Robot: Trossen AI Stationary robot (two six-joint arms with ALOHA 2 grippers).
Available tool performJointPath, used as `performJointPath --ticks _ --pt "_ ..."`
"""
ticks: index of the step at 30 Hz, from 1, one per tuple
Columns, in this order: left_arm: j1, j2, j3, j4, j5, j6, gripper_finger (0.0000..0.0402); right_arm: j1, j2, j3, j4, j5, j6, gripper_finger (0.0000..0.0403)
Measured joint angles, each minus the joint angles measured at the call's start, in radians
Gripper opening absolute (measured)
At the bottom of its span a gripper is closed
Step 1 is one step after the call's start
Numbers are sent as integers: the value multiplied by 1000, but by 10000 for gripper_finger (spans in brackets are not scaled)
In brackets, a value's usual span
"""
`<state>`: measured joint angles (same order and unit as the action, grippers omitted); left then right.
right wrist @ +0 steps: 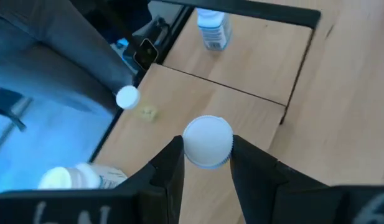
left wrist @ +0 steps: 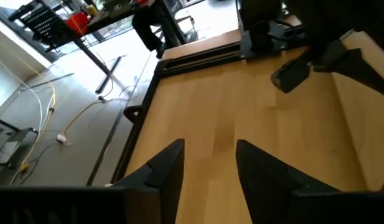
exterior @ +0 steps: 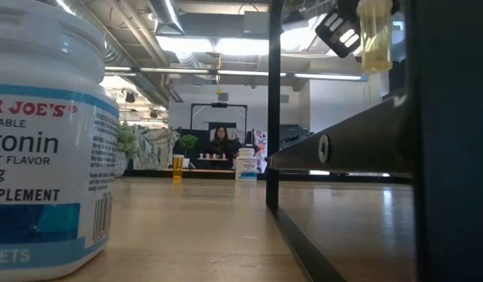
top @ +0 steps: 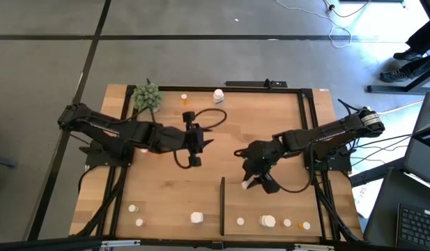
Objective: Pick and place medicine bottles onto shelf by color
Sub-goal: Put the top yellow pill bottle on the shelf aligned with the other yellow pill bottle
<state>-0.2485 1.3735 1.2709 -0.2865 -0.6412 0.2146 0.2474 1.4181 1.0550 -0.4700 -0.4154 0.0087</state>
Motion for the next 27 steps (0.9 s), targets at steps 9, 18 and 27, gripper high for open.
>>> performJointPath --ticks 9,18,27 --pt "-119 0 0 2 -131 -169 139 66 0 0 11 29 -103 118" --pt "-204 0 0 -17 50 -319 139 87 59 1 79 32 -69 118" --pt "-217 0 0 -45 385 -345 139 86 95 1 99 57 -39 118"
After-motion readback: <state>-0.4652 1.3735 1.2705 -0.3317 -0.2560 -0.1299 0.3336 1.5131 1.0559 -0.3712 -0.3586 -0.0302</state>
